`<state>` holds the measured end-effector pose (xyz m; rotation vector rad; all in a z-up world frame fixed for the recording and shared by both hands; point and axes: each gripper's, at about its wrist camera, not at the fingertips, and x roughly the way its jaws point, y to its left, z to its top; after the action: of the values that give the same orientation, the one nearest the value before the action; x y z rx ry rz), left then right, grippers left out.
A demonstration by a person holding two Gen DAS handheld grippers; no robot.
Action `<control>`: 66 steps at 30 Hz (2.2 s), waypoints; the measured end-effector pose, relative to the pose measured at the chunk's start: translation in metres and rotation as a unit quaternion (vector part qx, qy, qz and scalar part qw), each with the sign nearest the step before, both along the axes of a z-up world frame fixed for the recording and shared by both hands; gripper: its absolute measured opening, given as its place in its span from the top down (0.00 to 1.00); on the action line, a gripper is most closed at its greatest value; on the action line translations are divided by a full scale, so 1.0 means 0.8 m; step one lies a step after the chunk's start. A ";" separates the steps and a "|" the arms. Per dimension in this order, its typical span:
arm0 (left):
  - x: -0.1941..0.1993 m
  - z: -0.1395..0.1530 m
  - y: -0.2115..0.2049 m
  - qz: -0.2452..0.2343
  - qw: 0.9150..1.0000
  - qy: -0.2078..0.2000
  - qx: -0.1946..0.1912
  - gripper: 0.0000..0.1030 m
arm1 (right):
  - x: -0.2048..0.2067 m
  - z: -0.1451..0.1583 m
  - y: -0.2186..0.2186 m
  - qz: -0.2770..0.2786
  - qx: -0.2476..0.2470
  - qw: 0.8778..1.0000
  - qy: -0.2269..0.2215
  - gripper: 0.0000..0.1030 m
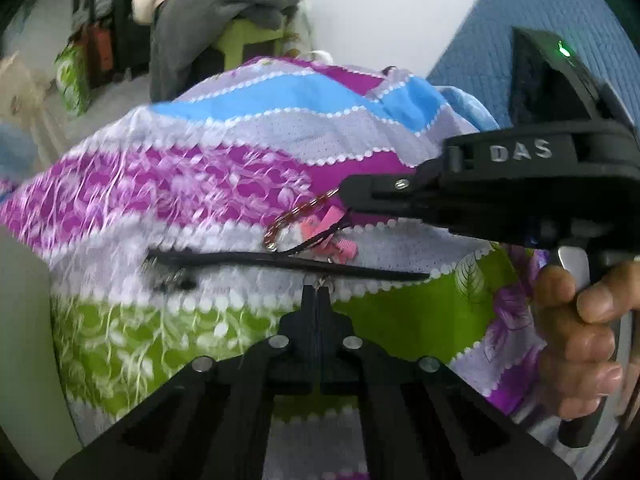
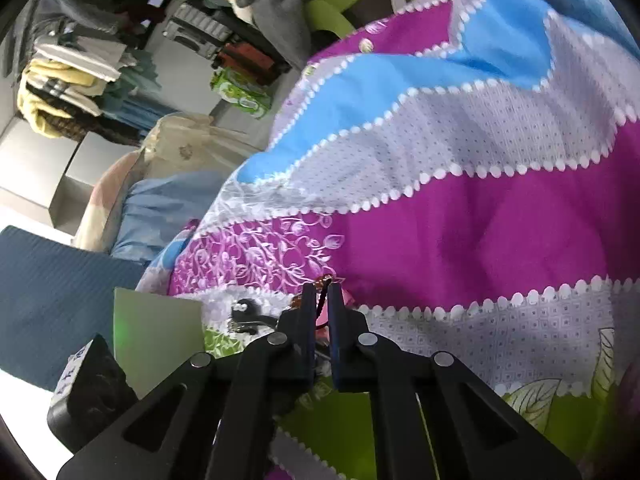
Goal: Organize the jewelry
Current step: 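Grasp the black hairpin with the right tool while the left tool grasps the small silver ring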
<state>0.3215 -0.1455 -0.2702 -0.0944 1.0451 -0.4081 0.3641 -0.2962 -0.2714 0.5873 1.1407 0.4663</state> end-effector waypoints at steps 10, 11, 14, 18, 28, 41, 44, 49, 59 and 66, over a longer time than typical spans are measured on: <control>-0.033 0.002 0.028 0.022 0.999 0.008 -0.025 1.00 | -0.026 0.040 0.012 0.022 0.020 0.998 -0.062 0.97; -0.035 0.004 0.030 0.021 0.999 0.003 -0.031 1.00 | -0.030 0.044 0.012 0.023 0.021 0.997 -0.069 0.97; -0.033 0.013 0.033 0.023 0.999 -0.012 -0.047 0.99 | -0.040 0.058 0.011 0.020 0.011 0.996 -0.091 0.97; -0.015 0.009 0.022 0.015 0.999 0.007 -0.031 0.97 | -0.048 0.065 0.005 0.014 -0.005 0.995 -0.104 0.97; 0.004 0.006 -0.010 -0.014 0.999 -0.029 0.031 0.53 | -0.037 0.042 -0.027 -0.017 -0.012 0.997 -0.068 0.97; 0.008 -0.010 -0.041 -0.070 0.992 -0.045 0.094 0.85 | -0.033 0.023 -0.027 0.007 -0.013 0.999 -0.039 0.95; 0.002 -0.009 -0.029 -0.052 0.996 -0.031 0.072 0.85 | -0.030 0.015 -0.017 0.032 -0.020 0.999 -0.031 0.86; -0.016 -0.002 0.008 -0.010 0.999 -0.017 0.032 0.85 | -0.028 0.004 0.015 0.091 -0.069 0.993 -0.038 0.75; -0.062 0.019 0.054 0.043 0.999 -0.002 -0.006 0.85 | -0.035 -0.008 0.053 0.149 -0.165 0.973 -0.055 0.75; -0.081 0.036 0.064 0.055 0.998 -0.004 -0.033 0.85 | -0.062 -0.010 0.063 0.175 -0.144 0.973 -0.034 0.75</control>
<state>0.2563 -0.0940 -0.2414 -0.2083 1.0131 -0.3420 0.3144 -0.2460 -0.2793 0.1143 1.2233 0.6027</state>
